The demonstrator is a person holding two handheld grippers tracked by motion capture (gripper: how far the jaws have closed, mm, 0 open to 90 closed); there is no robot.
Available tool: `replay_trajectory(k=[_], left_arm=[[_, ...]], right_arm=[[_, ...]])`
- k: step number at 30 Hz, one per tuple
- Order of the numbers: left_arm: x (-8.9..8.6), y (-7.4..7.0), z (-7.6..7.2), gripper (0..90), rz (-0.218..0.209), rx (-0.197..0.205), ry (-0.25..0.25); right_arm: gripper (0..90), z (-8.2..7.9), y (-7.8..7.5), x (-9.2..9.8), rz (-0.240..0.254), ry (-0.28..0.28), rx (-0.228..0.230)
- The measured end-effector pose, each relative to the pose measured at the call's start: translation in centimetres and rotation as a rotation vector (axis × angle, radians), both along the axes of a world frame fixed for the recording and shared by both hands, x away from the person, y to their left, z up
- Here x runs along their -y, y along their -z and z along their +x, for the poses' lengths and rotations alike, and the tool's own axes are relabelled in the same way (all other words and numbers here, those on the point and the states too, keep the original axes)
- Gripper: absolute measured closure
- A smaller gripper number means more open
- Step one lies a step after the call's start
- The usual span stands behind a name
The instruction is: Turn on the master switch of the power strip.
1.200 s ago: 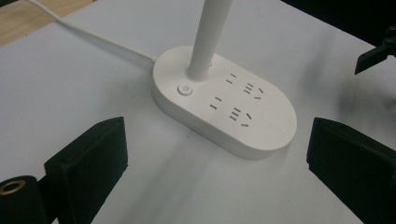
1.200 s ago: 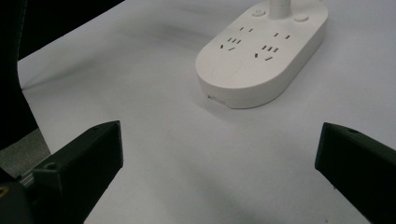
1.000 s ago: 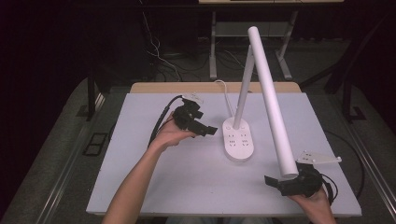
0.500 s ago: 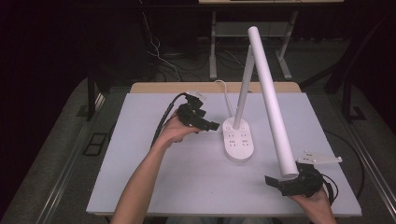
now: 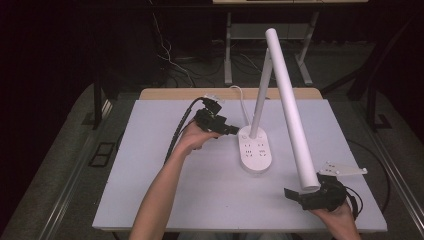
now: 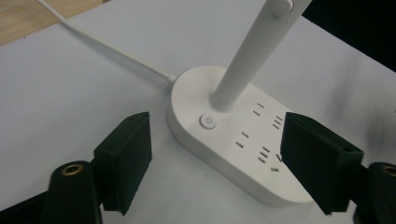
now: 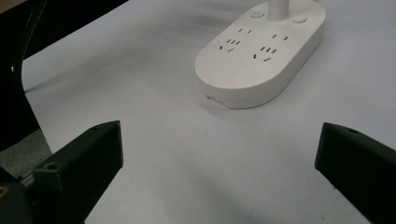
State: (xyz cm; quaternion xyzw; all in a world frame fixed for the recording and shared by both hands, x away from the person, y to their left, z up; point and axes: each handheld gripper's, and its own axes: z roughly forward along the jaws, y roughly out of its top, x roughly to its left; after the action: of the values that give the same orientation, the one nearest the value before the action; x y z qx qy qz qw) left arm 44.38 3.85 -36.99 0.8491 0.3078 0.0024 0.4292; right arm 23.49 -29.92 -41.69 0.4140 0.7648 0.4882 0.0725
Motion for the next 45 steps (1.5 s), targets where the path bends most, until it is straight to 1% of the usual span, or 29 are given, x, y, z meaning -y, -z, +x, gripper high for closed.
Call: replay_trajectory(k=[2,3,6,7,8,9,10,12,16,18,19,20,22,23,24,25,27,29,31,32,33,34,35,36,38,40,42,43,45], left_arm=[[0.2,0.3,0.1,28.7,-0.009,0.002,-0.009],[0.3,0.4,0.1,28.7,-0.003,0.003,-0.007],[0.6,0.7,0.2,35.2,-0.007,0.0,-0.01],[0.7,0.8,0.2,35.2,-0.014,-0.004,-0.014],[0.8,0.9,0.2,38.7,-0.022,-0.009,-0.018],[0.9,1.0,0.3,38.7,-0.023,-0.008,-0.014],[1.0,1.1,0.4,42.0,-0.026,-0.006,-0.015],[1.2,1.3,0.4,45.6,-0.028,-0.001,-0.012],[1.6,1.8,0.7,52.1,-0.056,-0.009,-0.019],[1.6,1.9,0.8,55.7,-0.056,-0.009,-0.014],[1.7,2.0,0.8,55.7,-0.061,-0.012,-0.016],[1.8,2.1,0.9,58.6,-0.063,-0.014,-0.016],[1.9,2.3,1.0,60.6,-0.067,-0.016,-0.025],[2.1,2.5,1.0,61.7,-0.085,-0.025,-0.051],[2.1,2.6,1.0,62.8,-0.082,-0.029,-0.049],[2.3,2.8,1.1,64.3,-0.094,-0.032,-0.063],[2.3,2.9,1.1,67.3,-0.09,-0.03,-0.062],[2.6,3.2,1.2,71.8,-0.11,-0.047,-0.096],[2.7,3.3,1.2,78.0,-0.117,-0.055,-0.107],[2.8,3.4,1.2,78.0,-0.123,-0.056,-0.111],[2.9,3.6,1.2,83.9,-0.121,-0.062,-0.116],[3.2,3.7,1.2,86.5,-0.126,-0.075,-0.129],[3.2,3.7,1.2,88.9,-0.126,-0.075,-0.129],[3.3,3.9,1.3,89.4,-0.124,-0.068,-0.118],[3.4,4.0,1.3,89.6,-0.121,-0.065,-0.117],[3.5,4.2,1.3,89.7,-0.112,-0.065,-0.111],[3.6,4.3,1.3,89.7,-0.117,-0.065,-0.113],[3.6,4.3,1.3,89.7,-0.113,-0.071,-0.114],[3.7,4.5,1.4,89.8,-0.108,-0.068,-0.113]], right_arm=[[0.4,0.0,0.0,0.0,-0.001,0.001,0.001],[0.4,0.0,0.0,0.0,-0.001,0.001,0.001],[0.4,0.0,0.0,0.1,-0.001,0.001,0.001],[0.4,0.0,0.0,0.1,-0.001,0.001,0.001],[0.4,0.0,0.0,0.1,0.001,0.003,-0.003],[0.4,0.0,0.0,0.1,0.001,0.003,-0.003],[0.4,0.0,0.0,0.1,0.0,0.002,-0.002],[0.4,0.0,0.0,0.1,0.001,0.002,-0.004],[0.4,0.0,0.1,0.1,-0.002,-0.001,0.0],[0.4,0.0,0.0,0.1,0.001,0.002,-0.005],[0.4,0.0,0.0,0.1,0.001,0.002,-0.005],[0.4,0.0,0.1,0.1,0.001,0.001,-0.004],[0.4,0.1,0.1,0.3,0.002,0.003,-0.004],[0.4,0.1,0.1,0.3,0.002,0.005,-0.004],[0.4,0.1,0.1,0.3,0.002,0.006,-0.005],[0.4,0.1,0.1,0.3,0.001,0.005,-0.005],[0.4,0.1,0.1,0.3,0.004,0.004,-0.006],[0.4,0.1,0.1,0.2,0.001,0.002,-0.003],[0.4,0.1,0.1,0.1,0.001,0.001,-0.011],[0.4,0.1,0.1,0.1,0.001,0.001,-0.011],[0.4,0.2,0.1,0.2,0.002,0.002,-0.006],[0.4,0.2,0.1,0.3,0.004,0.004,-0.009],[0.4,0.2,0.1,0.3,0.004,0.004,-0.009],[0.4,0.2,0.1,0.3,0.009,0.008,-0.011],[0.4,0.3,0.1,0.3,0.007,0.004,-0.006],[0.4,0.2,0.1,0.2,0.008,0.003,-0.011],[0.4,0.3,0.1,0.2,0.008,0.001,-0.011],[0.4,0.3,0.1,0.2,0.008,0.001,-0.012],[0.4,0.2,0.1,0.2,0.008,0.001,-0.014]])
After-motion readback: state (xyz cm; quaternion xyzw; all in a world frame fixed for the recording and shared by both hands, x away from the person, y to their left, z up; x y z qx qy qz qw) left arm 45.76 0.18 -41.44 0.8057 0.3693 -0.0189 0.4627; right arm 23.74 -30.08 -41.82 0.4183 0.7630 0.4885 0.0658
